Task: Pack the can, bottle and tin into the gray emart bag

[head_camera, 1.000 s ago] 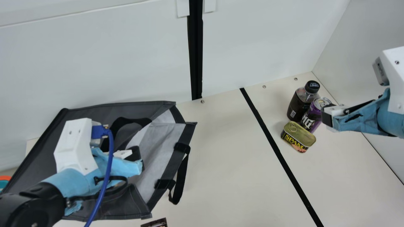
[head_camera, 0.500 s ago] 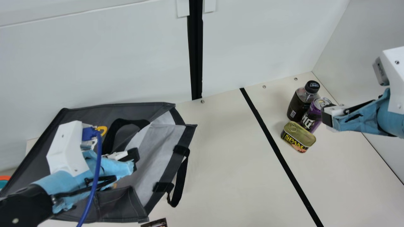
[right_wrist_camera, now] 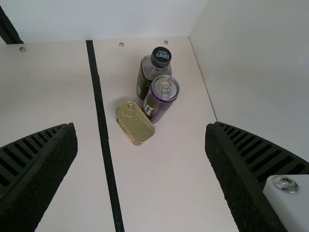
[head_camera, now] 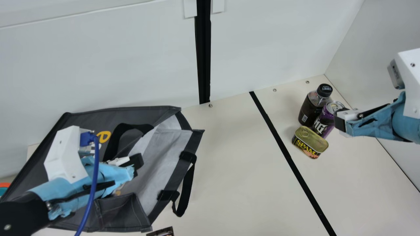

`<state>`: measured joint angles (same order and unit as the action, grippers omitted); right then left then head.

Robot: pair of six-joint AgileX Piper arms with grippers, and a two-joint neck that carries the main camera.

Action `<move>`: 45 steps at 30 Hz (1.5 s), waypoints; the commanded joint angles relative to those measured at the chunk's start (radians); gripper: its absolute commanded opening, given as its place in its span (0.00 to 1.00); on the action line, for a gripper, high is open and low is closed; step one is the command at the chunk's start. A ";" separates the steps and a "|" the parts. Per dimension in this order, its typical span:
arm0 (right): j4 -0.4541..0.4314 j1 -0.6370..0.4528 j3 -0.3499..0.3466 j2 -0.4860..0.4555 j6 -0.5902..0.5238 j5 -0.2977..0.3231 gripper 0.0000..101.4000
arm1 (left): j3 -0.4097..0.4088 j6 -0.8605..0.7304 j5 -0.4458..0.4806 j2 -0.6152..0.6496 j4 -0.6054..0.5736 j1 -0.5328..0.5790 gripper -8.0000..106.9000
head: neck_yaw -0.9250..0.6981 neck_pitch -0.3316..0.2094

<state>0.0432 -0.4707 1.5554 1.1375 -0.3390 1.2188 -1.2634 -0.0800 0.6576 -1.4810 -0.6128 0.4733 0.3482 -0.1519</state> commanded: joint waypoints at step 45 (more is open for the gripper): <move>-0.044 0.031 -0.008 0.001 0.021 0.001 0.90 | 0.000 0.000 0.000 0.000 0.000 0.000 0.16 | 0.001 -0.023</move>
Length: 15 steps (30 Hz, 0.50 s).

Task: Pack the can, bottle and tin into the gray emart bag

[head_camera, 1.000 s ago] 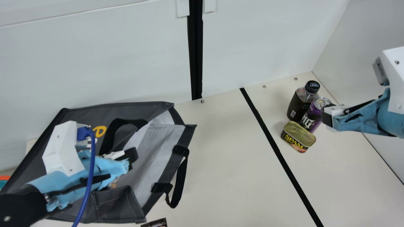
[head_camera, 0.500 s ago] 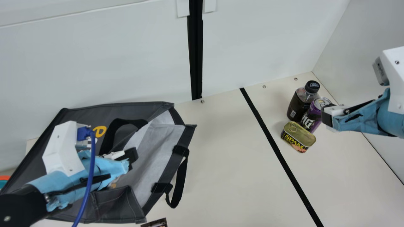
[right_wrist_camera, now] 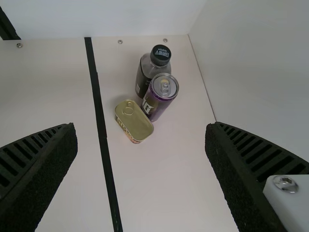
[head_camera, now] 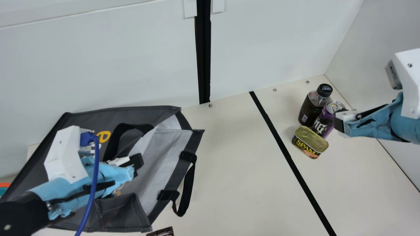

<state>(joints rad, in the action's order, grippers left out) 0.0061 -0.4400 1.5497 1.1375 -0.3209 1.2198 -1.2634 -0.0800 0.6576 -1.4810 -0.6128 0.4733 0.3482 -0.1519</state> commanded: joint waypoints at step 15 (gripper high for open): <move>-0.055 -0.008 0.013 0.041 0.000 0.000 0.90 | 0.000 0.000 0.000 0.000 0.000 0.000 0.16 | 0.001 -0.023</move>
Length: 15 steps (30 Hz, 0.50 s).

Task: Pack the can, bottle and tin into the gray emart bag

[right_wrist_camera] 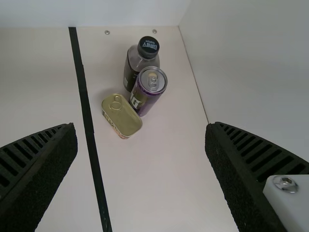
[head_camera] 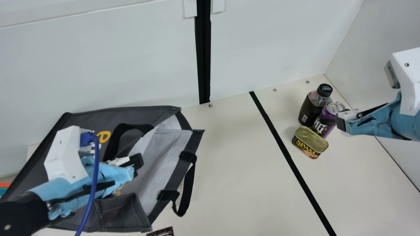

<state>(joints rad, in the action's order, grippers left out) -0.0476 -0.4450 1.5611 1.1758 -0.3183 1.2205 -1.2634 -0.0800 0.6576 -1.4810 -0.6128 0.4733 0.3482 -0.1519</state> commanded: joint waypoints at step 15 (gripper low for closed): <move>0.043 -0.065 0.030 0.092 -0.069 -0.007 0.90 | 0.000 0.000 0.000 0.000 0.000 0.000 0.16 | 0.001 -0.023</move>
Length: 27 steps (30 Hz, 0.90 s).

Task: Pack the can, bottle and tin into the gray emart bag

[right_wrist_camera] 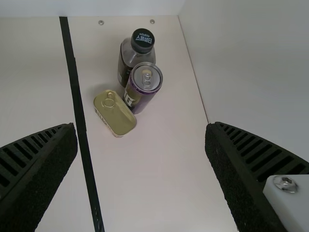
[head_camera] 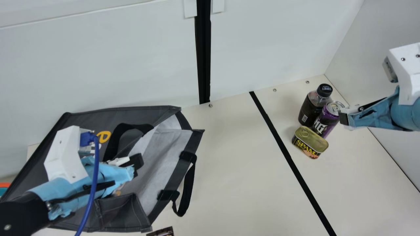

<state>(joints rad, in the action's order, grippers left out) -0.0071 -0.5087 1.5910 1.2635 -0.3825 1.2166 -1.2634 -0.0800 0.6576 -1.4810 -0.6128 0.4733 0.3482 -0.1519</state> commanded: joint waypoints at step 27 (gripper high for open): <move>0.051 -0.033 0.002 0.164 -0.067 -0.074 0.90 | 0.000 0.000 0.000 0.000 0.000 0.000 0.16 | 0.001 -0.023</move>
<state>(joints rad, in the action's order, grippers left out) 0.0426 -0.5421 1.5941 1.4243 -0.4495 1.1446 -1.2634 -0.0800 0.6576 -1.4810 -0.6128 0.4733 0.3482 -0.1519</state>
